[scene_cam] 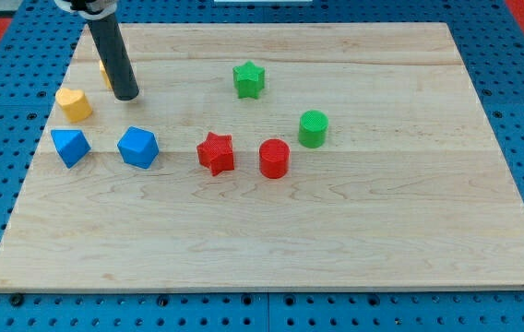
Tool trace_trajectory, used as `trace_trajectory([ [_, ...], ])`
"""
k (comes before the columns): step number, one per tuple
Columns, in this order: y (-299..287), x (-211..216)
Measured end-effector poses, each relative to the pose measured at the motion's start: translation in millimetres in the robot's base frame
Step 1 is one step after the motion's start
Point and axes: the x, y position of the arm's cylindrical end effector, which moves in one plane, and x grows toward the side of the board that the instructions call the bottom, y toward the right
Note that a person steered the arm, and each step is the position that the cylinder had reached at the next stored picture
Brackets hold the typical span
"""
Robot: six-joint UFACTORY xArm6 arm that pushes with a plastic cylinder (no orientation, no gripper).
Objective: Move your arm to the blue cube
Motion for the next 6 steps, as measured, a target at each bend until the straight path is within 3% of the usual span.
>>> trace_trajectory([
  [4, 16.0, 0.0],
  [6, 0.9, 71.5],
])
